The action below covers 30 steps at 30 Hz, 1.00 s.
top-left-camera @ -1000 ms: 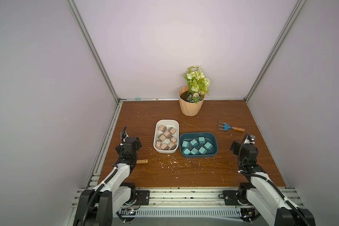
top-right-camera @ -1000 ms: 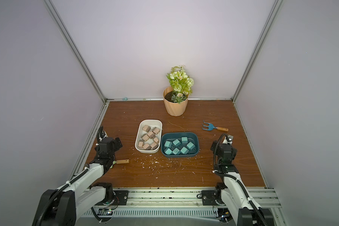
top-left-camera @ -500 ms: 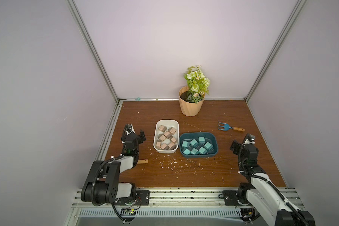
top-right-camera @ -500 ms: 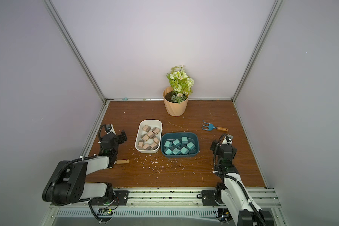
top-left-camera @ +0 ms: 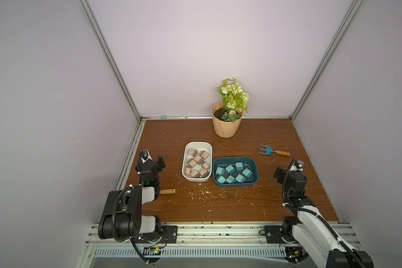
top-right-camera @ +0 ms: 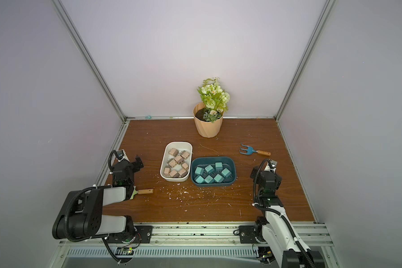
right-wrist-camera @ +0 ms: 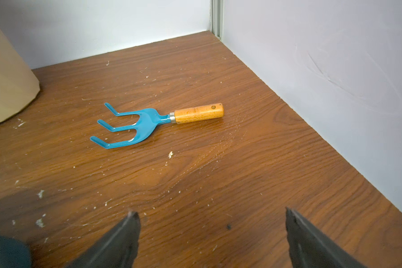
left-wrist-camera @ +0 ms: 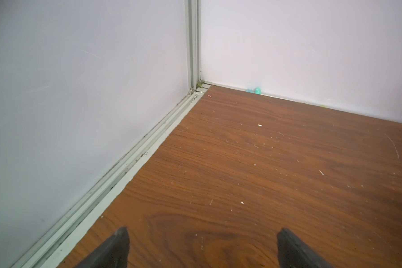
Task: Place the plugs by color into the storage box
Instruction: Reset both arms
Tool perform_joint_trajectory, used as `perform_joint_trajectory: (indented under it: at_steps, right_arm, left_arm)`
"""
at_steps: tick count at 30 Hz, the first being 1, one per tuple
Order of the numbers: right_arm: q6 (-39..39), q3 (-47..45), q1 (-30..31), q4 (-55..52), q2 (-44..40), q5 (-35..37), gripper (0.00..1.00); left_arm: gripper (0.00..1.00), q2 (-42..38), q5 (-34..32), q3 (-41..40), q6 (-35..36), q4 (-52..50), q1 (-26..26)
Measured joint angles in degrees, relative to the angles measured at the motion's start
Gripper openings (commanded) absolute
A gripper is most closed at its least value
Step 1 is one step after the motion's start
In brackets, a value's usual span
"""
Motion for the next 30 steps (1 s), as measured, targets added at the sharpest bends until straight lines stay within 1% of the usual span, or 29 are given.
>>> perform_joint_trajectory:
  at_steps: [4,8,10,12,15,17,19,21,24,28,30]
  right_arm:
    - [0.7,-1.3,0.0,0.1,-0.1,0.6,1.0]
    - [1.3,-1.8,0.0,0.0,-1.9,1.4,1.0]
    - [1.4,-2.6,0.0,0.1,-4.1,1.5,1.0]
    - [1.5,-3.5,0.0,0.0,-6.5,1.5,1.0]
    - [1.6,-4.7,0.0,0.3,-9.6,1.4,1.0]
    - [1.1,-6.2,0.0,2.6,-10.8,0.8,0.99]
    - [-0.2,-8.4,0.0,7.4,-10.6,-0.7,1.0]
    - [-1.3,-9.1,0.0,11.7,-7.0,-1.4,1.0]
    - [-3.3,-7.5,0.0,18.4,4.3,-1.4,1.0]
    - [-6.2,-1.0,0.0,25.9,21.9,-3.5,1.0]
    - [-7.1,2.9,0.0,29.2,28.2,-5.4,1.0]
  left_arm:
    - [1.0,1.8,0.6,2.2,0.7,0.0,-0.7]
    - [1.0,1.7,2.2,1.3,2.5,2.8,-1.6]
    - [1.0,2.7,3.5,-1.2,4.2,8.4,-2.9]
    - [0.99,6.5,5.7,-5.4,6.3,17.6,-4.5]
    - [1.0,7.0,6.8,-6.9,8.7,15.6,-6.3]
    - [1.0,7.0,6.8,-4.8,9.2,15.4,-6.5]
    - [1.0,7.0,6.8,-2.3,9.5,14.8,-6.5]
    - [0.99,6.9,6.8,-1.2,9.7,14.9,-6.5]
    - [0.99,6.9,6.8,-1.0,10.0,14.3,-6.5]
    - [1.0,6.9,6.8,-1.0,10.1,13.8,-6.5]
    - [1.0,6.9,6.8,-1.0,10.1,13.8,-6.5]
